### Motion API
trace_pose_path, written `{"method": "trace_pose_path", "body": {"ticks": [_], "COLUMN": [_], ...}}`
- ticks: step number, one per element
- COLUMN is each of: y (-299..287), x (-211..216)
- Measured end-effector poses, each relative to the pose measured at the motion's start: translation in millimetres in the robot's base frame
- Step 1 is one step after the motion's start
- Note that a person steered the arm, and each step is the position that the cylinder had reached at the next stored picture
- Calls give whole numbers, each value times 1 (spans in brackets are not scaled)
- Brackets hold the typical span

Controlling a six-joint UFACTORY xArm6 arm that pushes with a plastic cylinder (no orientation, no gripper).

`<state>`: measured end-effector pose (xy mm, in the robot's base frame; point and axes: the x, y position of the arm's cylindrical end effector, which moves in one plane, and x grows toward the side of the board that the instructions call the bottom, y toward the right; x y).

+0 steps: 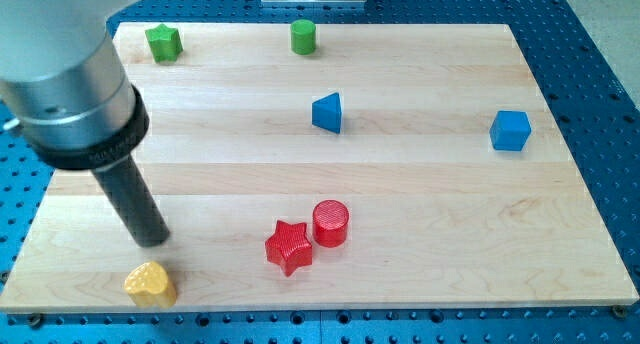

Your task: Push the yellow heart to the bottom of the red star

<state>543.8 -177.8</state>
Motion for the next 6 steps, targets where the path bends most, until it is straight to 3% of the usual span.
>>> {"method": "trace_pose_path", "body": {"ticks": [1, 2, 3, 5, 6], "y": [-47, -41, -41, -10, 90], "x": [38, 74, 74, 74, 74]}}
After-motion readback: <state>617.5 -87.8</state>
